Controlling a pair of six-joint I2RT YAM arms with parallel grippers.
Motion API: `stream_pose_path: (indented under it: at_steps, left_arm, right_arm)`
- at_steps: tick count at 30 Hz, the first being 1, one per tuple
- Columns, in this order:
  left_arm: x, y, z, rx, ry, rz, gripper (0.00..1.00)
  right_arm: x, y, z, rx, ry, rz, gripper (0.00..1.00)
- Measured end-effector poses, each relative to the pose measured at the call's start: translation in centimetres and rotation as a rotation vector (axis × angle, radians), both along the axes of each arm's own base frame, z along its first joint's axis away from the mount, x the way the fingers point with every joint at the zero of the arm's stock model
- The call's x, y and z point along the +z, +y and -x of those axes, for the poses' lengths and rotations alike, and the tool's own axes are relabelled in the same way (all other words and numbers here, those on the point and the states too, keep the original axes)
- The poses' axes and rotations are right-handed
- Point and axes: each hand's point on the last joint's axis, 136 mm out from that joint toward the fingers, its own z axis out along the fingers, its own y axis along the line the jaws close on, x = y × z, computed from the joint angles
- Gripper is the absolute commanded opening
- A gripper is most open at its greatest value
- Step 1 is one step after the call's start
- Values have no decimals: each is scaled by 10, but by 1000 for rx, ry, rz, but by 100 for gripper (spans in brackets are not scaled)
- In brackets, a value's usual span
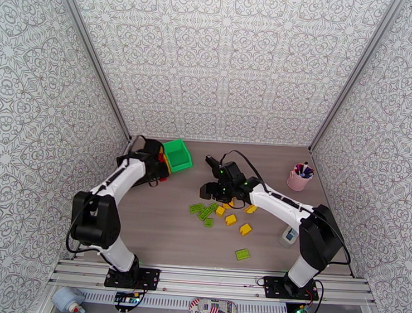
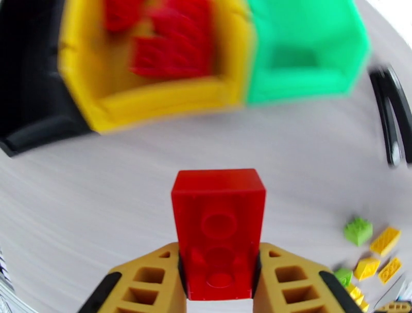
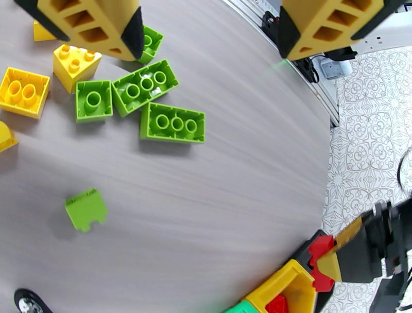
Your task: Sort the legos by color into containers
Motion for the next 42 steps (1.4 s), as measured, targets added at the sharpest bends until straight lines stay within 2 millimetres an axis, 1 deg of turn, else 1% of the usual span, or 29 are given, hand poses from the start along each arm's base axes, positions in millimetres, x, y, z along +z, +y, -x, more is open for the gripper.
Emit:
stream_pose_path:
  at_steps: [4, 5, 7, 8, 9, 10, 12, 14, 16, 18, 21, 24, 27, 31, 35, 38, 42]
  left_arm:
    - [14, 25, -39, 32, -38, -8, 46]
    - [16, 30, -48, 34, -45, -12, 52]
    - [19, 35, -61, 34, -59, -12, 70]
    - [19, 36, -64, 31, -60, -13, 78]
    - [19, 35, -64, 30, -59, -13, 83]
    - [19, 33, -63, 22, -55, -14, 85]
    - [17, 25, -59, 8, -55, -14, 86]
    - [10, 14, -47, -16, -39, -12, 86]
    - [0, -2, -28, -49, -12, -9, 86]
    - [-14, -23, -3, -92, 19, -1, 87]
    - [-28, -50, 30, -141, 50, 15, 89]
    - [-38, -72, 60, -176, 65, 34, 91]
    - [-44, -90, 84, -196, 71, 55, 93]
    - [-51, -120, 111, -239, 73, 84, 95]
    - [-65, -149, 139, -288, 104, 100, 95]
    - [-71, -160, 152, -308, 120, 99, 95]
    - [-73, -168, 162, -327, 122, 106, 96]
  right_arm:
    - [-2, -3, 1, -5, 7, 17, 72]
    - [-4, -5, 2, -6, 11, 27, 72]
    - [-5, -9, 3, -13, 11, 47, 72]
    - [-5, -11, 3, -18, 8, 57, 72]
    - [-4, -14, 3, -24, 1, 65, 72]
    - [-3, -17, 4, -29, -3, 74, 73]
    - [-1, -25, 7, -40, -16, 92, 73]
    - [-2, -33, 10, -49, -24, 111, 73]
    - [-6, -41, 13, -54, -23, 135, 73]
    - [-12, -50, 13, -65, -17, 167, 73]
    - [-19, -61, 12, -77, -11, 211, 73]
    - [-22, -67, 11, -84, -16, 240, 73]
    - [-25, -71, 11, -86, -20, 259, 73]
    - [-30, -75, 12, -88, -16, 279, 73]
    - [-38, -78, 16, -84, -5, 294, 73]
    - [-41, -80, 18, -81, 1, 301, 73]
    - [-42, -80, 18, -81, 2, 303, 73]
